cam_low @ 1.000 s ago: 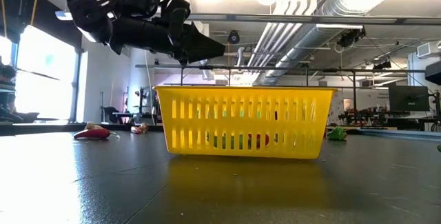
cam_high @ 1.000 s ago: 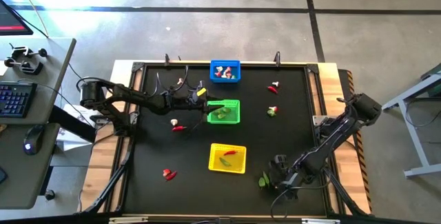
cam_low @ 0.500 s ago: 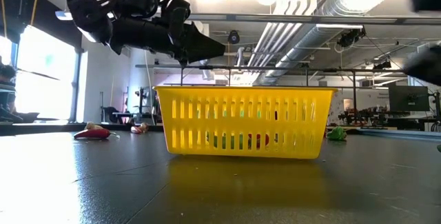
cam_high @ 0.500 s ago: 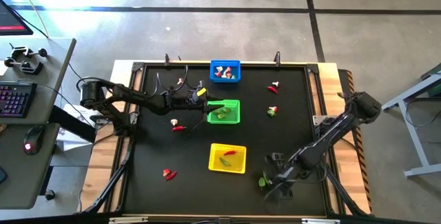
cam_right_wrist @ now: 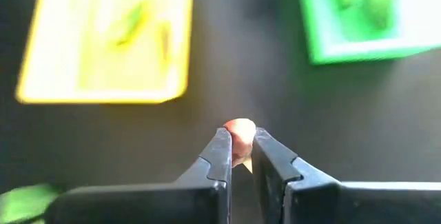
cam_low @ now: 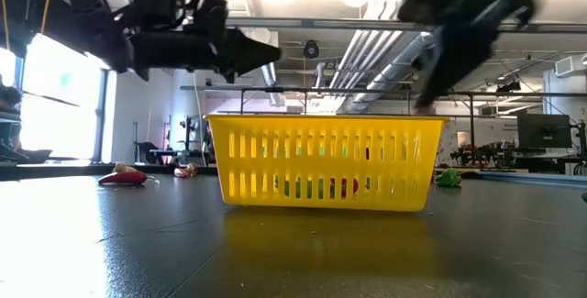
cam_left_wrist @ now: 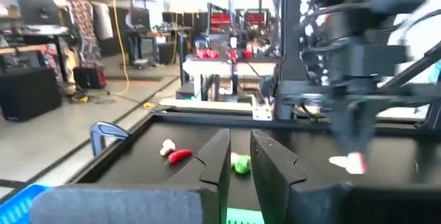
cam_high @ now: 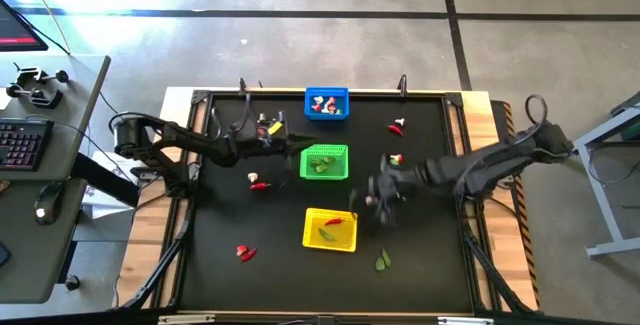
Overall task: Sort produce into baskets
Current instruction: Put the brown mushroom into the blue bin
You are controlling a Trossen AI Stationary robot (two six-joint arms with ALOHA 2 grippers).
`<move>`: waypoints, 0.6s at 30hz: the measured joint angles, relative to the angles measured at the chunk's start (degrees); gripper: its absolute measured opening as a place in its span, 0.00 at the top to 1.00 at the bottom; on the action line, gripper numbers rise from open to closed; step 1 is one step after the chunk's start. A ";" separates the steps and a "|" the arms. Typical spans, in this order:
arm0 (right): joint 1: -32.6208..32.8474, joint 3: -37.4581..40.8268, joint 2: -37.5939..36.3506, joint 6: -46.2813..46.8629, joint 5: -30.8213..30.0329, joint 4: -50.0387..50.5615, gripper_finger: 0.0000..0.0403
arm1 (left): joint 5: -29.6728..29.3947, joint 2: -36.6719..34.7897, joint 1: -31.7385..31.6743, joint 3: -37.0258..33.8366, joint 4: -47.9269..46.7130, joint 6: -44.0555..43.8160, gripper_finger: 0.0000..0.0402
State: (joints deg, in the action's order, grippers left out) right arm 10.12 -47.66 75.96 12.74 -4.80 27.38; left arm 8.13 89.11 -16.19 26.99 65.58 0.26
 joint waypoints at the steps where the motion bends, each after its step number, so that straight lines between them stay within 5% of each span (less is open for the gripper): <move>1: -2.62 0.03 0.05 -2.60 0.18 -1.08 0.95 | -0.01 -0.31 -0.25 -1.03 1.54 0.00 0.91; 11: -29.99 0.03 1.67 -21.31 7.81 -18.68 0.95 | 0.10 -3.77 -2.24 -5.77 3.00 1.99 0.93; 18: -41.34 -7.31 12.59 -26.06 12.60 -20.00 0.95 | -0.31 -3.75 -3.41 -5.73 2.82 2.99 0.93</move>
State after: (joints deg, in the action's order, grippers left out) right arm -31.22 -54.97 88.55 -13.32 7.81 7.38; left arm 7.81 85.36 -19.59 21.26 68.40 3.25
